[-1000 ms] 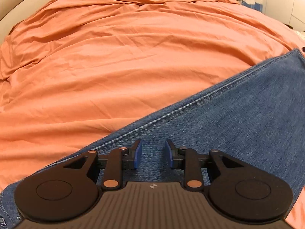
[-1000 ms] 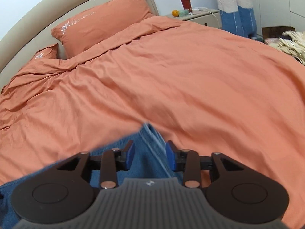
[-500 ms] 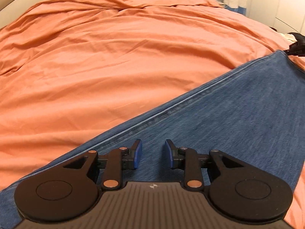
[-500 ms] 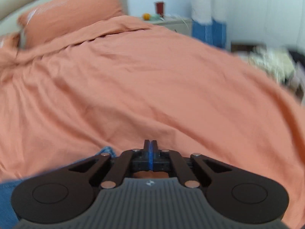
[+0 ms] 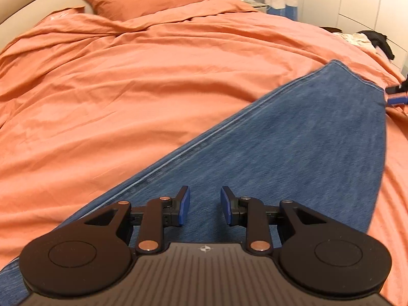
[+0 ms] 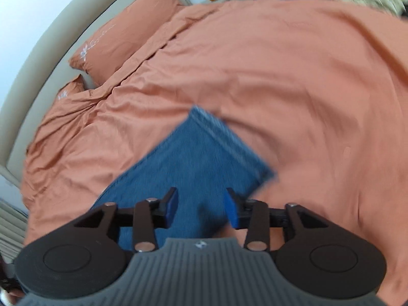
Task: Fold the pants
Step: 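Lift the held leg hem with the right gripper toward the waistband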
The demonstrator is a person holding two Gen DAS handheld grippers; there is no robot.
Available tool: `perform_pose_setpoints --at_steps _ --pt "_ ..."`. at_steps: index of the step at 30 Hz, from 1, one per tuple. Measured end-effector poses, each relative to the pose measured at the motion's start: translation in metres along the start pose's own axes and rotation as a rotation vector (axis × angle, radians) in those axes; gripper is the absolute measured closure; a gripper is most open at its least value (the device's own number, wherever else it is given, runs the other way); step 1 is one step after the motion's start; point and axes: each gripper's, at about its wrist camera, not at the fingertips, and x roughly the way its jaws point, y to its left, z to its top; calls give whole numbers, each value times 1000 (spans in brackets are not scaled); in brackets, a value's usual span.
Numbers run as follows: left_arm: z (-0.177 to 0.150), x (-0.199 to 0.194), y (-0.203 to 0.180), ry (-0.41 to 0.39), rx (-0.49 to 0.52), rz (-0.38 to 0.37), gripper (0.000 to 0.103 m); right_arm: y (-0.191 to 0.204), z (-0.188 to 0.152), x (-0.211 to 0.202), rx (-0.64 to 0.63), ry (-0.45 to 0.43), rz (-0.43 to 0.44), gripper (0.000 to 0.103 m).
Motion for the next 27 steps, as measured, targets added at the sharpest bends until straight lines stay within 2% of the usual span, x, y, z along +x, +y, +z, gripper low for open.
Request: perform_pose_setpoints --at_steps 4,7,10,12,13,14,17,23,27 --pt "4 7 -17 13 14 -10 69 -32 -18 15 186 57 65 61" --pt "5 13 -24 20 16 -15 69 -46 -16 22 263 12 73 65" --pt "8 19 -26 15 3 -32 69 -52 0 29 277 -42 83 75" --pt "11 25 -28 13 5 -47 69 -53 9 34 276 -58 90 88" --pt "13 29 -29 11 7 -51 69 -53 13 37 274 -62 99 90" --pt "15 33 -29 12 7 -52 69 -53 15 37 269 -68 106 98" --pt "22 46 -29 1 -10 -45 69 -38 18 28 165 -111 114 101" --pt "33 70 -24 -45 -80 0 69 -9 27 0 7 -144 104 102" --pt "35 69 -23 -61 -105 18 69 19 36 -10 -78 -160 98 102"
